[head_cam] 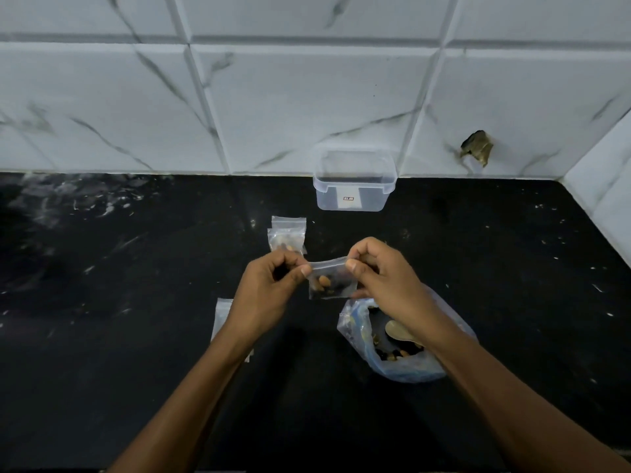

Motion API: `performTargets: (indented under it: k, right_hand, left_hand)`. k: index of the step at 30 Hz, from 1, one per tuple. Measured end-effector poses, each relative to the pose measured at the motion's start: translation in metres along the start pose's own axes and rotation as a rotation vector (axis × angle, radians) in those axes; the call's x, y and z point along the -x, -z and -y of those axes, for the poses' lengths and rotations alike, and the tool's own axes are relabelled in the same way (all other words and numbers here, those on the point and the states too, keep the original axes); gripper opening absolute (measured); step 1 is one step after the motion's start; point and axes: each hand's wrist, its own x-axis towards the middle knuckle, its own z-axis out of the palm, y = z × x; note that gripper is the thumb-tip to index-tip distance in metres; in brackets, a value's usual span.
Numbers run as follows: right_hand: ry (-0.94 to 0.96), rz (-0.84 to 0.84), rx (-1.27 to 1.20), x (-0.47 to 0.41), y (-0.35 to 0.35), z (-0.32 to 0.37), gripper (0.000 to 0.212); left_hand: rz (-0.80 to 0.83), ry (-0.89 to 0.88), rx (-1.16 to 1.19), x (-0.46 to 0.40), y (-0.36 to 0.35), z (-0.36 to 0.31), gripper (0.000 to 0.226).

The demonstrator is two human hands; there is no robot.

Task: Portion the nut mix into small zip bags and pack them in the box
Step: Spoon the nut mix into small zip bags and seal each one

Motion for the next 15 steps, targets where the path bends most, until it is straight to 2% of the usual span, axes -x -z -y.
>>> performTargets:
  k: [5, 9, 15]
  right_hand:
    - [-0.135, 0.030, -0.128, -0.024, -0.042, -0.011, 0.007]
    - [-0.218, 0.011, -0.155, -0.046, -0.066, -0.019, 0.009]
    - [-0.364, -0.060, -0.258, -0.083, -0.085, -0.028, 0.006]
  left_hand:
    - [-0.066, 0.200, 0.117, 0.001, 0.011, 0.028, 0.011]
    - [-0.151, 0.283, 0.141, -0.009, 0.019, 0.045, 0.012]
    - [-0.138, 0.415, 0.169, -0.042, 0.025, 0.071, 0.012]
